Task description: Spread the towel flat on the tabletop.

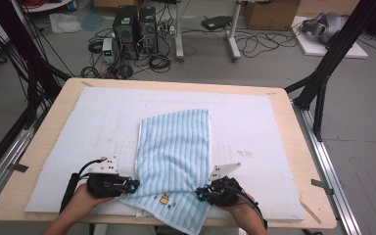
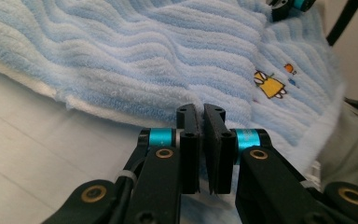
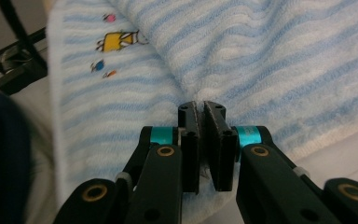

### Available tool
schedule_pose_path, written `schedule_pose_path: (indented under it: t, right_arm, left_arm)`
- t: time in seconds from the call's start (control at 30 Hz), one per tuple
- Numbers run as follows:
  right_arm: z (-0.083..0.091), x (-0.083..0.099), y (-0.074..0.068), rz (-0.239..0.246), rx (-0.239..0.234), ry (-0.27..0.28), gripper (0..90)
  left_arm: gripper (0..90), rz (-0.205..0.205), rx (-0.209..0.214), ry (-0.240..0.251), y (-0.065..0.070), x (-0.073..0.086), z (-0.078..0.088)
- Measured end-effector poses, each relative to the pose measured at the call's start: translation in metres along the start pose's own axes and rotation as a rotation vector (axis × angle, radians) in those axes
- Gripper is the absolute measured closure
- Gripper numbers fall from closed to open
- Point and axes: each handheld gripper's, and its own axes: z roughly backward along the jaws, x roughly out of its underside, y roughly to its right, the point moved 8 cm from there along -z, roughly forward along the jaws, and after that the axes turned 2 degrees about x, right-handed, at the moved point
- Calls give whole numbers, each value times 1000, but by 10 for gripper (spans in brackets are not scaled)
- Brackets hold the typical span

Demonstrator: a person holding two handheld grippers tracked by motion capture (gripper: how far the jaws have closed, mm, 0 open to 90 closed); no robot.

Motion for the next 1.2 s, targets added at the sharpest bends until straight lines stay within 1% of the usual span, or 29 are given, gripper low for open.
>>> schedule_pose_path:
  t: [0.07,0.13,0.17,0.2,0.27,0.3,0.37,0.4,0.43,0.47,0.53,0.57,0.6,0.63,0.67,0.7,0.73,0.83,0.87,0.9,0.93,0.97,1.0,1.03,1.07,1.13,1.17,1.2]
  right_arm:
    - [4,5,-8,5,-28,-10,846]
    - [7,7,-11,11,-34,-12,841]
    - [8,7,-11,12,-35,-7,829]
    - [9,5,-10,3,-34,6,801]
    - [10,-1,-4,-17,-23,38,744]
    - [10,-5,0,-25,-18,55,713]
    - [9,-12,6,-51,1,86,621]
    - [8,-18,12,-71,13,108,589]
    - [7,-22,15,-80,29,121,552]
    - [5,-28,22,-93,68,138,519]
    - [1,-35,34,-117,120,153,485]
    - [-1,-39,41,-121,155,164,457]
    - [-4,-43,47,-128,198,166,428]
    - [-7,-46,56,-129,251,163,415]
    - [-10,-48,60,-136,274,162,404]
    - [-13,-51,68,-143,316,153,400]
    - [-15,-52,72,-142,333,147,400]
    - [-24,-56,82,-138,361,129,408]
    - [-26,-57,83,-135,367,119,422]
    - [-29,-57,84,-123,374,109,439]
    - [-31,-56,85,-125,381,102,449]
    - [-33,-55,87,-123,384,93,493]
    - [-36,-54,87,-125,379,82,521]
    - [-36,-55,88,-121,376,92,570]
    - [-36,-55,87,-123,371,92,605]
    - [-37,-55,85,-114,352,91,721]
    - [-37,-55,83,-107,338,88,791]
    - [-37,-55,81,-104,331,83,831]
  left_arm:
    - [845,-3,25,-6,5,2,2]
    - [834,-6,36,4,7,1,4]
    - [787,4,11,19,4,-2,5]
    - [691,22,-16,31,-1,-5,6]
    - [603,47,-77,72,-11,-12,8]
    - [552,54,-98,85,-15,-15,9]
    - [507,77,-154,143,-29,-25,13]
    - [487,84,-176,160,-35,-28,14]
    - [482,99,-203,186,-44,-33,15]
    - [477,109,-229,202,-53,-36,16]
    - [455,143,-257,215,-67,-42,14]
    - [456,150,-271,217,-74,-45,12]
    - [456,155,-293,222,-83,-49,8]
    - [457,155,-309,215,-88,-51,6]
    - [456,154,-325,190,-94,-53,0]
    - [456,151,-341,177,-98,-54,-3]
    - [456,147,-360,155,-103,-55,-9]
    - [459,124,-373,119,-106,-57,-22]
    - [458,118,-371,110,-106,-57,-27]
    - [461,117,-370,103,-106,-56,-30]
    - [460,114,-373,92,-106,-55,-33]
    - [458,113,-374,70,-106,-53,-37]
    - [460,115,-363,57,-105,-51,-40]
    - [473,112,-358,43,-105,-50,-42]
    - [486,101,-371,39,-104,-50,-42]
    - [580,73,-371,28,-102,-50,-43]
    - [663,70,-364,27,-102,-50,-42]
    - [754,83,-327,25,-99,-49,-41]
